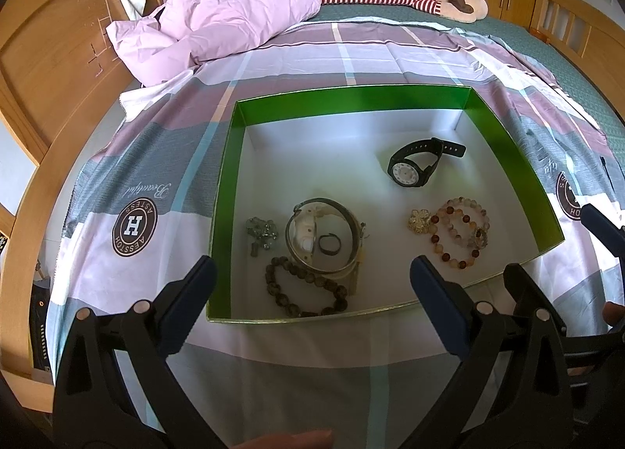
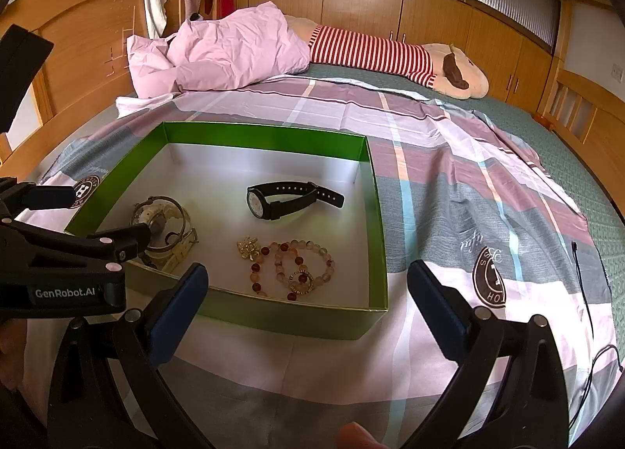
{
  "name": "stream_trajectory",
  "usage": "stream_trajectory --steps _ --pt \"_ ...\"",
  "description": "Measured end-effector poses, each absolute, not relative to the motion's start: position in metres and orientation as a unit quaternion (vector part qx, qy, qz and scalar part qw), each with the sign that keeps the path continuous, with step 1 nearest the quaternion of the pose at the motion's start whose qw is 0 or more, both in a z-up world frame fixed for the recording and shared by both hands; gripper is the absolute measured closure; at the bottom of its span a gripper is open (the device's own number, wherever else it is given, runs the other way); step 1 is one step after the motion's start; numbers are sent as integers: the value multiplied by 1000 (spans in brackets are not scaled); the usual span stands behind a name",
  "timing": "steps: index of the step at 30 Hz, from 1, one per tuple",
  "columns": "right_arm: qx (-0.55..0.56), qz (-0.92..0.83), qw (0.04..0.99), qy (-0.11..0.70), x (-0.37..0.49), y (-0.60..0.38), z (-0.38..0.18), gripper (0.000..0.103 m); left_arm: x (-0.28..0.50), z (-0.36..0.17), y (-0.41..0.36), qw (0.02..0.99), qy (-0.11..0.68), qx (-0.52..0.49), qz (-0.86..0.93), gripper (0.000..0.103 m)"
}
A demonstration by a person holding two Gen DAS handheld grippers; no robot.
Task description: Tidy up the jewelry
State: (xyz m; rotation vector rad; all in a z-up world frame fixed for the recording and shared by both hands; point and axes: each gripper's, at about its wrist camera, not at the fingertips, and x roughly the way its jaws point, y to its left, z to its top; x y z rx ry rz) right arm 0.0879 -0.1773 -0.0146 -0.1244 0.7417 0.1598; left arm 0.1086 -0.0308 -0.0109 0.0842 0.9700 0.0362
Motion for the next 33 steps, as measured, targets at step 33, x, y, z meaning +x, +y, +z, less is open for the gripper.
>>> stream_trajectory --steps 33 --pt "-66 82 925 364 87 -175 -19 3 109 -13 -28 881 472 30 16 5"
